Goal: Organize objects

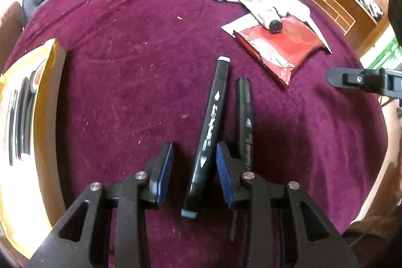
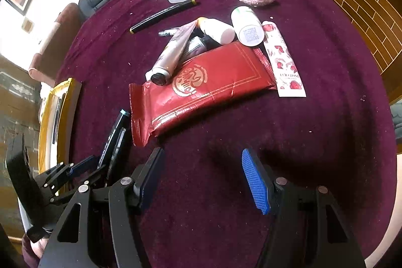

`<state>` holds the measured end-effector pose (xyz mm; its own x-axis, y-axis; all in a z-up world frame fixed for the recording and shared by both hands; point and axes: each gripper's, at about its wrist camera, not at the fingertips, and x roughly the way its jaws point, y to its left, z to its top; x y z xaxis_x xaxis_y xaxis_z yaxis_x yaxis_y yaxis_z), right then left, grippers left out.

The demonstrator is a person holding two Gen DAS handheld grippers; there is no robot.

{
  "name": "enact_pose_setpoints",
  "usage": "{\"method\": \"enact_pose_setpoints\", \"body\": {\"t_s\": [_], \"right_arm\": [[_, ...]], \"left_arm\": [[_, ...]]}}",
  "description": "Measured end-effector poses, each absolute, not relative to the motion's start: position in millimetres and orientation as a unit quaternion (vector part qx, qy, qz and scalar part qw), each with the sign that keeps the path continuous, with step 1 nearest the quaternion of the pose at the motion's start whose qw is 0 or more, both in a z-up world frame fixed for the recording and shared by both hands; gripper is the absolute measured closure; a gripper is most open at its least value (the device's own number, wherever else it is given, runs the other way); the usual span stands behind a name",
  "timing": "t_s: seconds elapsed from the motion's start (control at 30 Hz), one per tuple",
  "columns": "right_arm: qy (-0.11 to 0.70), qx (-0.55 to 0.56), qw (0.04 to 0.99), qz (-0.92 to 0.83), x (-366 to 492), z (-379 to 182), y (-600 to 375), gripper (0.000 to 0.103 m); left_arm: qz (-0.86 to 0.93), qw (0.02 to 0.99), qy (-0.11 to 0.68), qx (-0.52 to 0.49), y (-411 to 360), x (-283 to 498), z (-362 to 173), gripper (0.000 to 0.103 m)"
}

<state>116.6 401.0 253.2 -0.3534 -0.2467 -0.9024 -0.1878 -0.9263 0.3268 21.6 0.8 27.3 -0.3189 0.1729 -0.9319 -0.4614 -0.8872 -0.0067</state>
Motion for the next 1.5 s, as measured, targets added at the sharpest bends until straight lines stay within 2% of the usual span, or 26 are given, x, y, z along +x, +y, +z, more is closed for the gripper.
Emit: {"method": "enact_pose_setpoints", "body": {"t_s": [0.2,0.33,0.4,0.43,0.47,0.5,0.53,0.93,1.13,1.5], "right_arm": [[-0.185,0.572,0.026,-0.799,118,252,395,0.045],[-0.180,0.573,0.028,-0.799,120,252,390,0.045],[-0.180,0.574,0.026,-0.799,121,252,389,0.045],[-0.180,0.574,0.025,-0.798,122,252,388,0.045],[-0.180,0.575,0.025,-0.798,122,252,387,0.044],[-0.180,0.576,0.025,-0.797,123,252,385,0.044],[-0.180,0.576,0.026,-0.797,123,252,382,0.044],[-0.152,0.591,0.055,-0.790,117,248,306,0.045],[-0.143,0.610,0.056,-0.777,112,234,267,0.045],[-0.108,0.600,-0.026,-0.792,106,230,233,0.044]], "left_arm": [[0.803,0.203,0.142,-0.542,16,15,26,0.070],[0.812,0.202,0.125,-0.532,14,16,25,0.062],[0.818,0.204,0.126,-0.523,14,21,25,0.061],[0.818,0.205,0.123,-0.523,14,21,25,0.063],[0.817,0.212,0.109,-0.525,10,21,27,0.077],[0.816,0.214,0.096,-0.529,6,21,29,0.087],[0.814,0.216,0.087,-0.532,3,21,30,0.090],[0.826,0.211,0.043,-0.521,-60,29,64,0.091],[0.825,0.214,0.049,-0.521,-84,28,71,0.091],[0.825,0.208,0.087,-0.518,-112,21,76,0.091]]}}
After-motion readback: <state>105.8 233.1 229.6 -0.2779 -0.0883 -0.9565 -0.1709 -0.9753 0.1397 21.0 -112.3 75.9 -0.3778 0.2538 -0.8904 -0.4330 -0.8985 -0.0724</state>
